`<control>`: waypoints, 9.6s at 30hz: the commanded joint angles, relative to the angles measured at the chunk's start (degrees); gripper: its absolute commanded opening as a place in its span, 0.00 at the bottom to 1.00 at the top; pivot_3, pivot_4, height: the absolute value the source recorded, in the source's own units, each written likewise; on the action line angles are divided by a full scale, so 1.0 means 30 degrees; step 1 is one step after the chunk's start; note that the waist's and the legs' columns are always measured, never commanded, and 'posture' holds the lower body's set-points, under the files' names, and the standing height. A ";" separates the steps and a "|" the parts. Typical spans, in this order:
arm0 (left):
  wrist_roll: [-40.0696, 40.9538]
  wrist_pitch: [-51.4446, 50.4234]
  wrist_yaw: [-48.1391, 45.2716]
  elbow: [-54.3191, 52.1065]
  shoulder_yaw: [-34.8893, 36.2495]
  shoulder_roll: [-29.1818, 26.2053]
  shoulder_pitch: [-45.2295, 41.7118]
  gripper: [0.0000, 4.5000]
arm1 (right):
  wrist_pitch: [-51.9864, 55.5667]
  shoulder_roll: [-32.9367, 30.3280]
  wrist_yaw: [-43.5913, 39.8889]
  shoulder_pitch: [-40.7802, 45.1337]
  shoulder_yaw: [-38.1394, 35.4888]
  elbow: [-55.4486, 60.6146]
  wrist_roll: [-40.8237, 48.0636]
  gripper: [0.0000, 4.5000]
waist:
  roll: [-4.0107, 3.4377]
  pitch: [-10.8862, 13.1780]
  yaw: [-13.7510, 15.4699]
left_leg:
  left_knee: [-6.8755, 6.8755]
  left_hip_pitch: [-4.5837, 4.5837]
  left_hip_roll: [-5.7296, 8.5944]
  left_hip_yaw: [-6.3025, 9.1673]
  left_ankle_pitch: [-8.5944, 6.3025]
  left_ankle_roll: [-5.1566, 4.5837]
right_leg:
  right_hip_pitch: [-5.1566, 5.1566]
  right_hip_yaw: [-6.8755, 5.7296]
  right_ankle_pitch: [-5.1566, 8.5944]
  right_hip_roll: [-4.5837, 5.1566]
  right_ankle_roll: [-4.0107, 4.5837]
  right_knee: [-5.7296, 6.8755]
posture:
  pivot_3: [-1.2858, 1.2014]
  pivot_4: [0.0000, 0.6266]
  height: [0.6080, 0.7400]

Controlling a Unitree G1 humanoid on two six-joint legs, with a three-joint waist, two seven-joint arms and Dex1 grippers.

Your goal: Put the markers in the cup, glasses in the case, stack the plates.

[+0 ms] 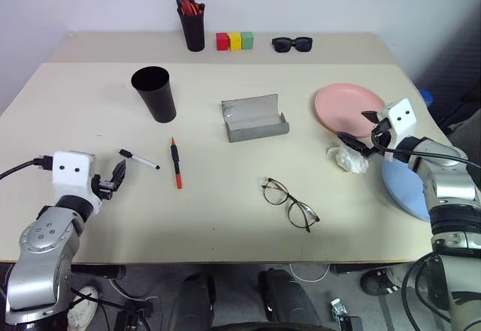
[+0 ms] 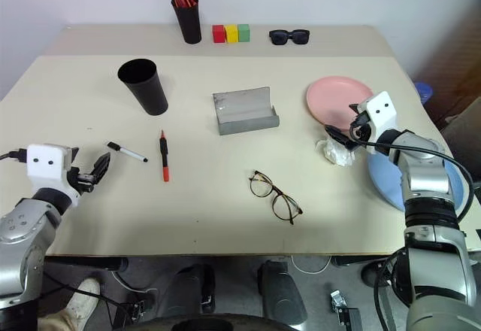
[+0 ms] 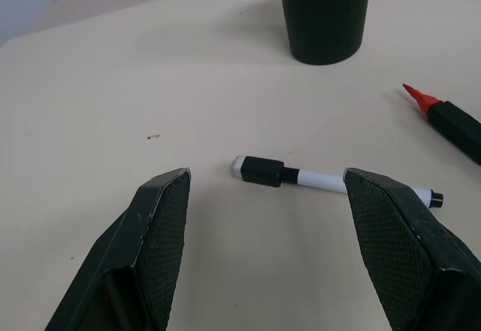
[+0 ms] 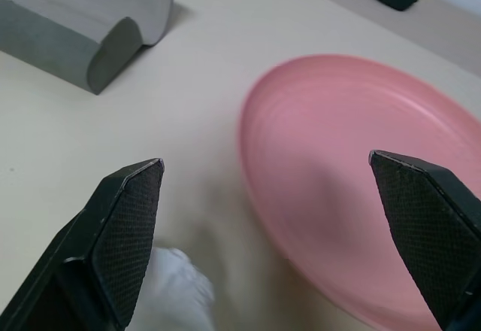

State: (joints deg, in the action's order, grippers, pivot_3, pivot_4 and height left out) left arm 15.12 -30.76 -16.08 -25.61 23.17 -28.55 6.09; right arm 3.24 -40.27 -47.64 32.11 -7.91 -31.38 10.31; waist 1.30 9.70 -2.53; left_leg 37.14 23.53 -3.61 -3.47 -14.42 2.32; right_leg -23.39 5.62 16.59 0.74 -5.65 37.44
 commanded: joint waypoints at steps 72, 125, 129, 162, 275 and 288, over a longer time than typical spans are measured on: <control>-0.5483 -0.0833 0.7854 0.5194 -0.2027 0.4612 -1.5586 0.00 | 0.4751 0.8212 0.4144 -0.0557 0.5620 1.1890 -0.0415 1.00 | 0.0111 0.0026 0.0121 | 0.0025 -0.0004 0.0061 0.0143 0.0071 0.0130 | -0.0019 -0.0041 -0.0025 -0.0024 -0.0023 0.0185 | 0.52 0.24 0.94; -0.3650 0.0498 0.6837 0.7029 -0.4548 0.4041 -1.6678 0.34 | 0.3888 0.7887 0.4234 -0.0304 0.4434 1.1662 -0.0161 1.00 | 0.0103 0.0020 0.0452 | 0.0097 0.0306 0.0049 0.0119 0.0086 0.0136 | -0.0331 -0.0050 -0.0028 -0.0033 -0.0035 0.0263 | 0.52 0.24 0.94; -0.2445 -0.9886 0.7528 0.1694 -0.3497 0.5274 -1.4651 0.34 | 0.3531 0.7314 0.3905 -0.0228 0.4230 1.1092 -0.0210 1.00 | 0.0103 0.0019 0.0448 | 0.0142 0.0299 0.0042 0.0141 0.0089 0.0139 | -0.0328 -0.0053 -0.0028 -0.0044 -0.0034 0.0321 | 0.52 0.24 0.94; -0.4171 -1.6910 0.7969 0.2295 -0.1491 0.9400 -1.5000 0.99 | 0.3076 0.7674 0.3034 -0.1104 0.5747 1.1687 -0.0322 1.00 | 0.0083 0.0007 0.0470 | 0.0279 0.0283 0.0057 0.0223 0.0069 0.0113 | -0.0225 -0.0092 -0.0035 -0.0036 -0.0040 0.0348 | 0.52 0.24 0.94; -0.6294 0.9431 -1.1525 2.9545 -1.2479 0.6116 -2.3891 0.46 | 0.5209 0.0543 0.2654 -1.0300 -0.1439 1.8501 0.0817 1.00 | 0.0054 -0.0003 0.0485 | 0.0293 0.0310 0.0070 0.0188 0.0045 0.0062 | -0.0216 -0.0076 -0.0044 -0.0058 -0.0058 0.0253 | 0.52 0.24 0.94; -0.5614 1.2071 -1.5845 2.5720 -1.2003 0.3456 -2.1252 0.00 | 0.5832 0.0464 0.2260 -0.9345 -0.0159 1.8424 0.0908 1.00 | 0.0046 -0.0006 0.0415 | 0.0287 0.0312 0.0068 0.0194 0.0045 0.0062 | -0.0219 -0.0074 -0.0044 -0.0059 -0.0058 0.0256 | 0.52 0.24 0.94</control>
State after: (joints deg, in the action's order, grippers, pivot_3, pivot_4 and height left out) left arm -3.58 3.32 -59.26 56.51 -14.13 -15.97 -58.73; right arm 20.52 -37.89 -40.38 3.35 -8.44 22.13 12.21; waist 1.44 9.68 -1.28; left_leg 37.97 24.45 -3.43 -2.91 -14.28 2.51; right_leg -24.05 5.42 16.46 0.55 -5.82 38.22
